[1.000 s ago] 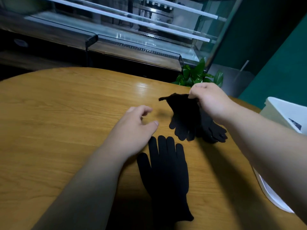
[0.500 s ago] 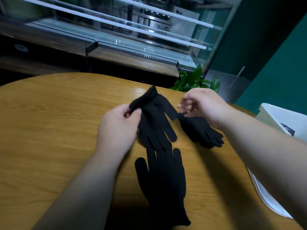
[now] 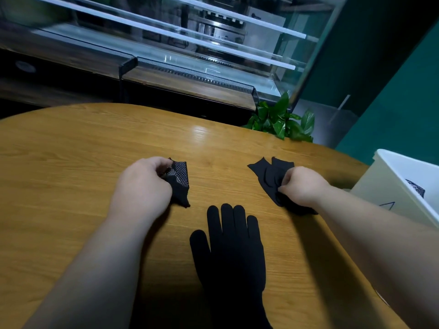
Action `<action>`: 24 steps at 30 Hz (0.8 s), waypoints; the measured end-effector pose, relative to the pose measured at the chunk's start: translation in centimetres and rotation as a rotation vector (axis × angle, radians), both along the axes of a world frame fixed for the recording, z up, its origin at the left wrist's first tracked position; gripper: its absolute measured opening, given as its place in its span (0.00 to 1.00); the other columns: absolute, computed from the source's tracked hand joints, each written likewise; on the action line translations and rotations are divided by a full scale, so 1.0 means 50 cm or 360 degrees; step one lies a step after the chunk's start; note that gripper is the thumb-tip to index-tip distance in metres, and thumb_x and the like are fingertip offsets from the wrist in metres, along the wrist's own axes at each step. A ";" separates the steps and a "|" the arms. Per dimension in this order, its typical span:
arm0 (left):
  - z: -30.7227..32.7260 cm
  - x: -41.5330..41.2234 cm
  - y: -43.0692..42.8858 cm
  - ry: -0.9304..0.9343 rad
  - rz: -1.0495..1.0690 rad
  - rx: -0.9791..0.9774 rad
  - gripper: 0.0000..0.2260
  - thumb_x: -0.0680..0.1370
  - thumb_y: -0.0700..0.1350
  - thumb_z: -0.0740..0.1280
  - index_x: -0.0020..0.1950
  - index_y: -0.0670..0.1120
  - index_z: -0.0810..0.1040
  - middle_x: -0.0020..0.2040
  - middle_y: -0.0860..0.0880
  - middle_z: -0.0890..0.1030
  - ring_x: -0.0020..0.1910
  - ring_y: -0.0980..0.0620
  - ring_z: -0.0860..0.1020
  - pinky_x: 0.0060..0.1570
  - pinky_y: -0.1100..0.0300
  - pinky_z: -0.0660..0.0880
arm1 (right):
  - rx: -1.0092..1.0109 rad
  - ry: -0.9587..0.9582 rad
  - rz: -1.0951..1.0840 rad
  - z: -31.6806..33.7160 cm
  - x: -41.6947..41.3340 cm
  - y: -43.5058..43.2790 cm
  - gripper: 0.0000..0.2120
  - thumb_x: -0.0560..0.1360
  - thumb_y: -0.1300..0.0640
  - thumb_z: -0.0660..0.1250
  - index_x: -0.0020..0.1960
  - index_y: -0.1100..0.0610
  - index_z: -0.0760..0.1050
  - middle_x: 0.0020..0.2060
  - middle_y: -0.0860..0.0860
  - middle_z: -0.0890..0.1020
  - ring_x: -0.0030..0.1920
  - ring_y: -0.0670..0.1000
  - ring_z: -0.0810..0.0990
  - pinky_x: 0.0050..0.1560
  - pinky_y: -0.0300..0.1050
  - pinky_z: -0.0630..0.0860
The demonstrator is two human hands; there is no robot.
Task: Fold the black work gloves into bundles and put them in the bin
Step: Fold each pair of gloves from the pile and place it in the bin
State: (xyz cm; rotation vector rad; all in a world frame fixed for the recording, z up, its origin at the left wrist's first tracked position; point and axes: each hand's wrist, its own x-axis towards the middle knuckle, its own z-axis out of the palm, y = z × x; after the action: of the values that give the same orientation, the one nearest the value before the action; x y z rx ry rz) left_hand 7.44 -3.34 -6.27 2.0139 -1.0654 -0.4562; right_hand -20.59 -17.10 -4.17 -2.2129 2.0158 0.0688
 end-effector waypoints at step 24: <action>0.019 -0.082 0.020 0.0329 -0.0975 -0.0186 0.33 0.72 0.57 0.74 0.74 0.62 0.66 0.64 0.62 0.74 0.47 0.67 0.76 0.53 0.67 0.71 | 0.1401 -0.2000 0.0406 0.193 0.050 0.087 0.02 0.69 0.64 0.62 0.38 0.63 0.71 0.31 0.55 0.79 0.30 0.51 0.79 0.34 0.43 0.79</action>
State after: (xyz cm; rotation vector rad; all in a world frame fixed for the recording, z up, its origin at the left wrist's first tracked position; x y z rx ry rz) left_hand 3.32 -2.33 -5.32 1.4726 -1.5290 -0.8728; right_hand -18.07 -12.73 5.46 -1.2940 0.7565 -0.2790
